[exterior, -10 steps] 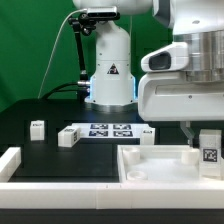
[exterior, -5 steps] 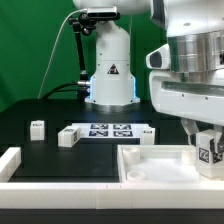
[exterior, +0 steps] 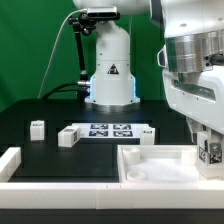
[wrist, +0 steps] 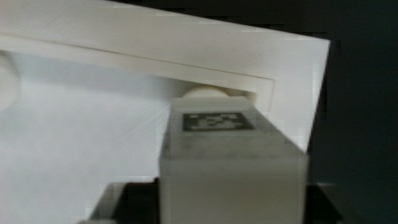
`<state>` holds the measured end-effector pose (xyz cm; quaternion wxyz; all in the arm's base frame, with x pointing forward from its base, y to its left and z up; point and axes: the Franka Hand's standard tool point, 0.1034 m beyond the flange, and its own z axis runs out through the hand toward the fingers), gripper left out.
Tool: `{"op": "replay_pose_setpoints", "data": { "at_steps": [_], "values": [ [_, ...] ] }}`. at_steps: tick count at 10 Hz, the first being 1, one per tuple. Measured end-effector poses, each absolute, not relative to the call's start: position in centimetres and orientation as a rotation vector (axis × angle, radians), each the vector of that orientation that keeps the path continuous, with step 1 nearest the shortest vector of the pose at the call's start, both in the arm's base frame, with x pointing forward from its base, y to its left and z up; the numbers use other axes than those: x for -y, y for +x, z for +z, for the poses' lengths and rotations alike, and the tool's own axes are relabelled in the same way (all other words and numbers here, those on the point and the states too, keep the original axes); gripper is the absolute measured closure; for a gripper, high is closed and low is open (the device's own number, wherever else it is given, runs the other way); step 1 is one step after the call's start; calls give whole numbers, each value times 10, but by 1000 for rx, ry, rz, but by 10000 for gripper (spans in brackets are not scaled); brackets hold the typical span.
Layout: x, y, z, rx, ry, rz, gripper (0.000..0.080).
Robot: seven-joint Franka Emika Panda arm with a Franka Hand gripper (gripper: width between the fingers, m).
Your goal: Assemble one leg
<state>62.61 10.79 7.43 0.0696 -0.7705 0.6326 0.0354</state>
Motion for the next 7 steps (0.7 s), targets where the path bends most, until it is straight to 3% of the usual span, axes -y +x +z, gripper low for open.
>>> {"op": "replay_pose_setpoints", "data": {
  "at_steps": [2, 7],
  "values": [
    [-108, 627, 75, -1797, -2398, 96, 189],
    [-118, 629, 79, -1060, -2836, 28, 151]
  ]
}}
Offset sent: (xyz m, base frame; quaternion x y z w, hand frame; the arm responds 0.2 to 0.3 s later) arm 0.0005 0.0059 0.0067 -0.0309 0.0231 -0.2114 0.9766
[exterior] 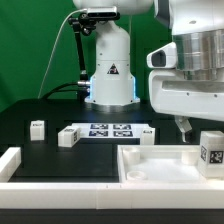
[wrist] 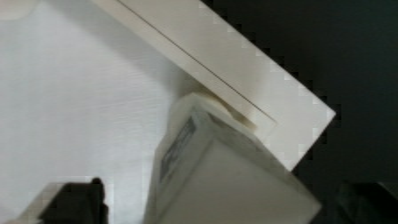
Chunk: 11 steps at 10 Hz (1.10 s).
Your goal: Assemble one leg
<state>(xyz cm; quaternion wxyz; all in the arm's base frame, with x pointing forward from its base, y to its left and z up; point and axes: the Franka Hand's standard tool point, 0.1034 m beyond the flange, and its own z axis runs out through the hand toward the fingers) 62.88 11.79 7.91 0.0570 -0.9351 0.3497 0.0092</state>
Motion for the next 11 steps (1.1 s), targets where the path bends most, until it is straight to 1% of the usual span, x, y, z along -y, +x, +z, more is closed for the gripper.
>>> {"op": "replay_pose_setpoints", "data": {
  "at_steps": [2, 3, 6, 8, 9, 10, 11],
  "values": [
    [-116, 629, 77, -709, -2966, 0, 151],
    [-116, 629, 75, -641, -2983, -1, 151],
    [-121, 629, 75, -218, -3071, -40, 151],
    [-116, 630, 75, 40, -3081, -48, 151],
    [-116, 630, 75, 70, -3081, -48, 151],
    [-116, 630, 75, 65, -3081, -48, 281],
    [-116, 630, 75, 65, -3081, -48, 281]
  ]
}}
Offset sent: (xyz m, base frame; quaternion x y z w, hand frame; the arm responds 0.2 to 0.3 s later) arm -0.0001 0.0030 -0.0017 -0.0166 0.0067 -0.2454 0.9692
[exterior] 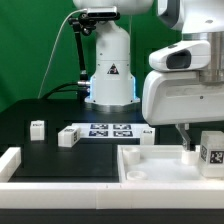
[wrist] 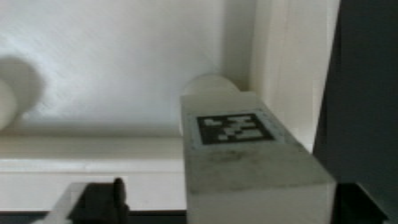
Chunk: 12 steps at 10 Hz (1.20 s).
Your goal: Assemble one leg
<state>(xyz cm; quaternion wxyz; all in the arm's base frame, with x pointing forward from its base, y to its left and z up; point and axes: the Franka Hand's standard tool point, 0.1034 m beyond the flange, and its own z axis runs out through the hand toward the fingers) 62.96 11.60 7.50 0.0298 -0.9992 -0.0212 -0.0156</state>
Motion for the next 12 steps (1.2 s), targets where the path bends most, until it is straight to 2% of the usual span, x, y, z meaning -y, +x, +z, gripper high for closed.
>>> {"op": "replay_pose_setpoints", "data": {
  "at_steps": [1, 2, 3, 12],
  "values": [
    [-116, 630, 75, 34, -3080, -47, 419],
    [-116, 630, 75, 5, -3080, -46, 511],
    [-116, 630, 75, 9, -3080, -46, 511],
    [-109, 627, 73, -1454, -2623, 61, 509]
  ]
}}
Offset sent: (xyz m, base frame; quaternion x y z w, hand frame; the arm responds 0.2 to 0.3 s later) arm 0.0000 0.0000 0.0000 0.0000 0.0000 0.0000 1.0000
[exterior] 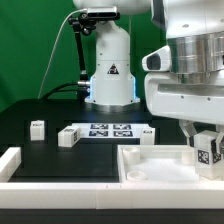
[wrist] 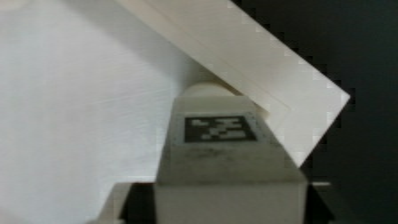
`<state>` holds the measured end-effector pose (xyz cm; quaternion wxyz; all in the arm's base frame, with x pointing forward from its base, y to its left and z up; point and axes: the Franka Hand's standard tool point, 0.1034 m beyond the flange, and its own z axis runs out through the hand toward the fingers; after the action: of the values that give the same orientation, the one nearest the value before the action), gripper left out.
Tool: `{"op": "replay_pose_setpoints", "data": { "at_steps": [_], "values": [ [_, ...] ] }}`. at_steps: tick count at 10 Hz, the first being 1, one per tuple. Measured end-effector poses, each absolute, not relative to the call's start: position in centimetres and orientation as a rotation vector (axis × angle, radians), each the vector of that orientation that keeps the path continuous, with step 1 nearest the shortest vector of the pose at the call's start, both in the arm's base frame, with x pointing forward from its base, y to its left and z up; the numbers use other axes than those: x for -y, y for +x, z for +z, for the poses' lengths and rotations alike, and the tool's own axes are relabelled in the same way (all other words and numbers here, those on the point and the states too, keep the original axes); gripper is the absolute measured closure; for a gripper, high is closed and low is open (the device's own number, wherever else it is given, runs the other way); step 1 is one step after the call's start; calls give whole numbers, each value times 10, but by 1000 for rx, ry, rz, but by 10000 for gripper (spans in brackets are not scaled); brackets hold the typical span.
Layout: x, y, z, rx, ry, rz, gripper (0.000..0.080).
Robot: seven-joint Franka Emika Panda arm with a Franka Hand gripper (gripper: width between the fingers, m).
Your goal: Assemble one leg
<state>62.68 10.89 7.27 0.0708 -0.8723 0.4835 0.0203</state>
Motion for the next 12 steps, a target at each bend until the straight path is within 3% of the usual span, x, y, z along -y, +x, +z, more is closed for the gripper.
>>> {"op": "replay_pose_setpoints", "data": {
  "at_steps": [5, 9, 10, 11, 12],
  "values": [
    [-115, 625, 71, -2102, -2168, 113, 509],
    [-115, 625, 71, -2160, -2105, 126, 482],
    [-115, 625, 71, -2117, -2146, 122, 302],
    [-115, 626, 73, -2057, -2203, 120, 302],
    [-116, 626, 73, -1923, -2320, 116, 183]
  ]
}}
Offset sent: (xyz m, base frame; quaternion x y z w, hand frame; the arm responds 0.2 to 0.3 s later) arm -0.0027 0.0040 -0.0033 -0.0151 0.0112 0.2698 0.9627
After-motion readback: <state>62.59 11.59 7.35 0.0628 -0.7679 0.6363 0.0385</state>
